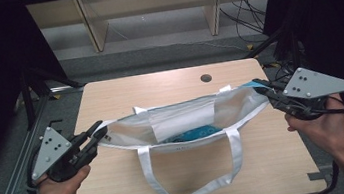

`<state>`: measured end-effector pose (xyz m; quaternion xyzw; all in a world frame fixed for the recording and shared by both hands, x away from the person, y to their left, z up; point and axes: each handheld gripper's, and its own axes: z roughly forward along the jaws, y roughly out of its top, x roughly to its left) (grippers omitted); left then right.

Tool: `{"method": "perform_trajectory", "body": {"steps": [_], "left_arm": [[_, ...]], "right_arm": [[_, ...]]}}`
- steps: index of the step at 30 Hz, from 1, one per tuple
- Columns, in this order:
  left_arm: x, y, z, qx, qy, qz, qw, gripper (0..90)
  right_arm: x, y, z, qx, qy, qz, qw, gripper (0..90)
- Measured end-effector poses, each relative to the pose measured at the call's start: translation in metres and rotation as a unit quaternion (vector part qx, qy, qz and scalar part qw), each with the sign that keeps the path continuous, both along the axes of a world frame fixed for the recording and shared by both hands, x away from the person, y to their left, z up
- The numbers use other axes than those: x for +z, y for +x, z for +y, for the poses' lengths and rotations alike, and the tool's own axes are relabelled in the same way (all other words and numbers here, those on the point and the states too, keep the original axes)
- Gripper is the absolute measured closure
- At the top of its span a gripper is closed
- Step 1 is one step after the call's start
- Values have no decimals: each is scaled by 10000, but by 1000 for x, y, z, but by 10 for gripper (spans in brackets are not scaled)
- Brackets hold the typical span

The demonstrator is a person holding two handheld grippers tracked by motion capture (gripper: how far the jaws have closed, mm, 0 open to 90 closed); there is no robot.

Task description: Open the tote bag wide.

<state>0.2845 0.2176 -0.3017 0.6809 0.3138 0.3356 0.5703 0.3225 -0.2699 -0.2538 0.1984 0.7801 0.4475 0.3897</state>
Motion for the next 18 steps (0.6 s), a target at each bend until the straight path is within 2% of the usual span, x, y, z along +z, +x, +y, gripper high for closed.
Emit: {"method": "perform_trajectory", "body": {"steps": [3, 4, 7, 8, 10, 12, 13, 14, 15, 17, 18], "left_arm": [[7, 5, -4, -21, 65, -32, 10000, 818], [8, 8, -5, -41, 50, -19, 10000, 818], [13, 26, -8, -39, -116, 20, 9999, 817], [14, 32, -9, -17, -102, 36, 9999, 817], [13, 46, -11, 27, -153, 147, 9998, 817], [9, 60, -11, 22, -294, 261, 9992, 815], [7, 61, -11, 36, -378, 361, 9986, 815], [7, 64, -10, 44, -427, 316, 9986, 816], [7, 63, -10, 22, -530, 375, 9979, 816], [7, 64, -10, 2, -411, 283, 9988, 815], [6, 64, -10, -28, -418, 391, 9984, 815]], "right_arm": [[7, 0, -3, -21, 7, -84, 10000, 871], [7, 2, -4, -31, 37, -51, 10000, 871], [6, 10, -9, -91, 137, -4, 9999, 871], [8, 14, -9, -113, 182, 38, 9998, 871], [10, 21, -9, -151, 139, 28, 9998, 871], [7, 33, -9, -297, 101, 27, 9995, 870], [5, 39, -9, -314, 166, 88, 9993, 870], [4, 41, -9, -326, 190, 164, 9992, 871], [4, 43, -9, -336, 183, 131, 9992, 870], [5, 43, -10, -308, 202, 125, 9992, 871], [4, 44, -10, -308, 219, 166, 9991, 870]]}}
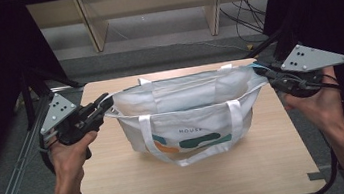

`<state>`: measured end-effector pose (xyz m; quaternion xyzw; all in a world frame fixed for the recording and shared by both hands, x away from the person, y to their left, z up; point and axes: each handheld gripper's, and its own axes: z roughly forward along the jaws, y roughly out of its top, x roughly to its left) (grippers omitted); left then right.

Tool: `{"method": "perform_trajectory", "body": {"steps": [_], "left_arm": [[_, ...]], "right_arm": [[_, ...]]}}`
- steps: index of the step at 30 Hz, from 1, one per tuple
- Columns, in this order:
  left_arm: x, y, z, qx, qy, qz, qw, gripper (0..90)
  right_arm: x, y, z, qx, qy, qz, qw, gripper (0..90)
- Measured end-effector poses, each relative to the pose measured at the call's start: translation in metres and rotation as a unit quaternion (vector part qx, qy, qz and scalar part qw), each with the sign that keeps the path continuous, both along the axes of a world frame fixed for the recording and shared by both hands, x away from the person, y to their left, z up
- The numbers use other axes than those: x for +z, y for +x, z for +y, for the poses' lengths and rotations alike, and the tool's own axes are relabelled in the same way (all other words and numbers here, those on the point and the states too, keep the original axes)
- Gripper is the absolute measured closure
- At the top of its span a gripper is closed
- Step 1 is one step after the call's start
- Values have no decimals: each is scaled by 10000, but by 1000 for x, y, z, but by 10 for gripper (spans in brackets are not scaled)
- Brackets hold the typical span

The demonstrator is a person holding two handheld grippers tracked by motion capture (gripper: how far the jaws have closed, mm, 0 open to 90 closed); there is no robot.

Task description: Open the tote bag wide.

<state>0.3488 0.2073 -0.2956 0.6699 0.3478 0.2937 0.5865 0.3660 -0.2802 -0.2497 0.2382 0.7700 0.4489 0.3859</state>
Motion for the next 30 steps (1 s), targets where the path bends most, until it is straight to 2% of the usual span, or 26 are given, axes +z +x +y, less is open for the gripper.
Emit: {"method": "perform_trajectory", "body": {"steps": [2, 3, 8, 10, 13, 15, 18, 20, 21, 23, 25, 27, 30], "left_arm": [[-2, 3, -2, 18, 141, 90, 9999, 815], [-5, 5, -3, 43, 170, 127, 9998, 815], [-20, 11, -3, -94, 208, 395, 9990, 808], [-28, 14, -4, -167, 267, 516, 9982, 808], [-40, 23, -7, -111, 325, 722, 9968, 806], [-47, 30, -8, -69, 244, 826, 9963, 804], [-54, 43, -7, 9, -22, 951, 9955, 801], [-57, 49, -7, 65, -69, 997, 9950, 800], [-57, 51, -7, 91, -115, 1010, 9948, 799], [-58, 55, -8, 133, -156, 1034, 9944, 800], [-58, 60, -9, 139, -172, 1083, 9939, 798], [-58, 65, -10, 114, -263, 1166, 9928, 795], [-60, 74, -12, 158, -70, 1308, 9913, 796]], "right_arm": [[-5, 4, 0, -57, -142, -4, 9999, 870], [-7, 5, 0, -67, -118, 80, 9999, 870], [-27, 14, -1, -199, -124, 199, 9995, 870], [-30, 15, -2, -213, -122, 280, 9993, 870], [-39, 23, -2, -264, -225, 367, 9987, 870], [-44, 27, -1, -285, -282, 436, 9982, 870], [-54, 38, 0, -338, -275, 533, 9976, 869], [-61, 44, 3, -410, -248, 690, 9965, 869], [-62, 47, 2, -393, -331, 609, 9968, 869], [-67, 50, 4, -424, -257, 770, 9958, 868], [-70, 53, 4, -458, -305, 748, 9957, 868], [-73, 56, 4, -480, -303, 833, 9949, 868], [-82, 63, 4, -540, -321, 939, 9936, 867]]}}
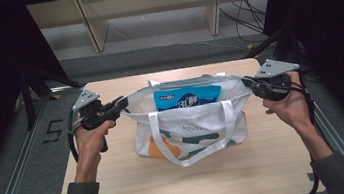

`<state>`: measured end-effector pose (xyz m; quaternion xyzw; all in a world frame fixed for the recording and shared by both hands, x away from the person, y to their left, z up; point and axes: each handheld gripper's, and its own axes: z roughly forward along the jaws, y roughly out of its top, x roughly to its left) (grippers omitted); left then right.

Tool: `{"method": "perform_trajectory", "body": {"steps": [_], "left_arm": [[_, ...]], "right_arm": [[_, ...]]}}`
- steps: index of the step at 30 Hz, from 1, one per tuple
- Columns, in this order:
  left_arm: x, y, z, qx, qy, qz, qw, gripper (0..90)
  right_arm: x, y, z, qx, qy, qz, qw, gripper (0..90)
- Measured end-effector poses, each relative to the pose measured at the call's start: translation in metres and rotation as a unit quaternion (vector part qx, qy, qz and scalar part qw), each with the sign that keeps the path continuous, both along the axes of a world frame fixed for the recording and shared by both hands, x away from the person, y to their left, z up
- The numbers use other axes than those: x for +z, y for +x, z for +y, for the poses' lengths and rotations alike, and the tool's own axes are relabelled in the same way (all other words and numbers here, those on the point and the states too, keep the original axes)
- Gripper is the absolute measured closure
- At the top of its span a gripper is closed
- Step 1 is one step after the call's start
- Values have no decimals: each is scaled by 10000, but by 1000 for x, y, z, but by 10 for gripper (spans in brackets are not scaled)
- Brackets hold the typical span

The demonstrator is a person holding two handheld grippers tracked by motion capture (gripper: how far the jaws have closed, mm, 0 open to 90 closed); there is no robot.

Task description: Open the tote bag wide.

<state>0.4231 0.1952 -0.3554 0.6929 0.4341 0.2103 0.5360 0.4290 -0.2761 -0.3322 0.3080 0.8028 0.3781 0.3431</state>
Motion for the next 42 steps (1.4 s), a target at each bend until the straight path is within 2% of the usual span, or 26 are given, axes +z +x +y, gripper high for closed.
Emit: {"method": "perform_trajectory", "body": {"steps": [3, 5, 7, 9, 11, 12, 14, 17, 18, 19, 20, 21, 23, 26, 29, 32, 33, 34, 35, 36, 37, 38, 39, 40, 41, 42], "left_arm": [[-14, 5, -1, 44, 262, 164, 9995, 792], [-26, 5, 0, 40, 235, 256, 9994, 789], [-41, 3, 2, 5, 235, 374, 9990, 785], [-52, 3, 5, -8, 197, 490, 9986, 784], [-61, 3, 6, -17, 95, 538, 9985, 783], [-66, 2, 6, -26, 114, 538, 9985, 783], [-72, 1, 5, 4, 145, 584, 9982, 783], [-80, 1, 4, 19, 299, 615, 9977, 778], [-83, 1, 3, 19, 296, 652, 9974, 778], [-86, 1, 3, 19, 278, 694, 9972, 778], [-88, 1, 2, 22, 327, 690, 9971, 778], [-90, 1, 1, 24, 360, 721, 9967, 779], [-96, 1, -1, -22, 461, 735, 9962, 779], [-104, -1, -1, -101, 430, 827, 9956, 778], [-109, -2, -3, -167, 453, 841, 9953, 777], [-114, -3, -7, -245, 502, 913, 9943, 774], [-117, -3, -9, -273, 547, 959, 9935, 773], [-119, -3, -10, -304, 615, 960, 9930, 772], [-122, -3, -12, -372, 773, 1011, 9912, 772], [-128, -3, -17, -388, 806, 1062, 9903, 770], [-135, -3, -21, -462, 954, 1166, 9875, 770], [-141, -3, -25, -490, 1081, 1160, 9861, 771], [-143, -3, -27, -557, 1318, 1223, 9821, 774], [-147, -3, -31, -525, 1502, 1196, 9800, 775], [-149, -3, -33, -549, 1636, 1214, 9775, 776], [-150, -3, -35, -499, 1660, 1201, 9775, 778]], "right_arm": [[-13, 4, 1, -5, 30, 133, 9999, 867], [-22, 3, 3, -3, -21, 199, 9998, 866], [-32, 3, 3, 5, -73, 121, 9999, 865], [-41, 2, 3, 40, -1, 269, 9996, 864], [-50, 3, 3, -5, 125, 333, 9994, 864], [-53, 3, 3, 28, 100, 333, 9994, 864], [-60, 2, 4, -30, 165, 388, 9991, 863], [-70, 0, 6, 7, 36, 270, 9996, 860], [-74, -1, 8, -44, 46, 294, 9995, 859], [-79, 1, 9, 27, -107, 331, 9994, 858], [-83, 2, 9, 20, -136, 403, 9991, 858], [-87, 1, 10, -2, -83, 433, 9990, 858], [-92, 2, 10, 52, -180, 449, 9988, 858], [-99, 0, 11, 74, -146, 663, 9977, 857], [-104, -1, 12, 114, -240, 646, 9976, 857], [-113, 1, 11, 126, -234, 809, 9964, 856], [-116, 1, 12, 74, -205, 856, 9961, 856], [-122, 4, 11, 181, -303, 915, 9952, 856], [-122, 4, 11, 181, -303, 915, 9952, 856], [-126, 5, 11, 140, -308, 994, 9945, 856], [-132, 6, 11, 161, -328, 1074, 9935, 856], [-137, 7, 11, 158, -304, 1128, 9930, 856], [-139, 6, 12, 105, -247, 1303, 9911, 856], [-141, 8, 11, 165, -291, 1202, 9922, 856], [-143, 8, 11, 135, -261, 1287, 9912, 856], [-145, 7, 12, 88, -251, 1342, 9906, 856]]}}
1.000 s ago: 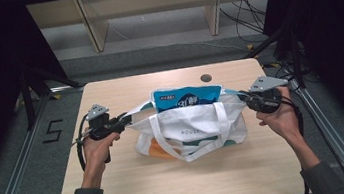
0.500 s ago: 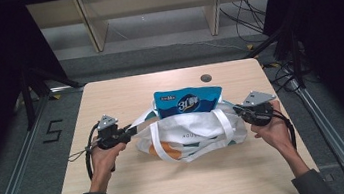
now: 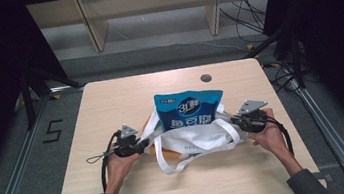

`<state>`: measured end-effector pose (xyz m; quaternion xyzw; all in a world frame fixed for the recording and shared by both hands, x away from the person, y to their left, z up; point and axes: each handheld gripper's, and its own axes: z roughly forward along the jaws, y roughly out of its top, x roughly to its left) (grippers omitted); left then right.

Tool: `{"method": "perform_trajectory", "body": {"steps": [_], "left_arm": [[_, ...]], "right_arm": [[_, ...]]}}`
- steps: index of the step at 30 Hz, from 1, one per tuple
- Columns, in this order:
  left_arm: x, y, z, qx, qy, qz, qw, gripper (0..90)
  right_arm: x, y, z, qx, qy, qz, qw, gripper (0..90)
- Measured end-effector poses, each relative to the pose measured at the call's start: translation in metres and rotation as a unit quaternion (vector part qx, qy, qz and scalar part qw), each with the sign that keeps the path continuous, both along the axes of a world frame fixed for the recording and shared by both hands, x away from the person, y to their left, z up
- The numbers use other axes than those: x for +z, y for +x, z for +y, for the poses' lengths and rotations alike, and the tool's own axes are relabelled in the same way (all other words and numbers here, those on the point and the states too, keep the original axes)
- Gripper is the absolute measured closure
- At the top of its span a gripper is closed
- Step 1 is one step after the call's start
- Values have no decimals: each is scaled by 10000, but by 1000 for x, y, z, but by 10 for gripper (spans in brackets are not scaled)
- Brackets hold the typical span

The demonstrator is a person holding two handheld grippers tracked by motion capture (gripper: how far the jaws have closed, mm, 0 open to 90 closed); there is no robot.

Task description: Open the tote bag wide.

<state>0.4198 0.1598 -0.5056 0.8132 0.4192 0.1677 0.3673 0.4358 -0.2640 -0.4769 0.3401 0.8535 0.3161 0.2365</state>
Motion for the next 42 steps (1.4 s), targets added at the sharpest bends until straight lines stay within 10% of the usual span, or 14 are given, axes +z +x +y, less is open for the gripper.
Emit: {"method": "perform_trajectory", "body": {"steps": [12, 16, 19, 24, 34, 42], "left_arm": [[-5, 0, 5, 186, -436, 2, 9989, 710], [15, 2, 8, 430, -238, -127, 9987, 478], [33, 3, 13, 713, -864, -473, 9926, 426], [55, -1, 12, 589, -981, -735, 9907, 402], [74, 0, -3, 124, -1086, -1061, 9883, 413], [72, 12, -11, -302, -1229, -886, 9880, 606]], "right_arm": [[-22, 5, 0, -37, 204, 327, 9993, 827], [-1, 5, -9, -287, 684, 347, 9966, 598], [30, -1, -17, -383, 1069, -173, 9934, 570], [69, -18, -15, -227, 1686, -505, 9841, 539], [80, -38, 26, 976, 1501, -223, 9836, 514], [59, -29, 46, 1225, 1189, 69, 9853, 564]]}}
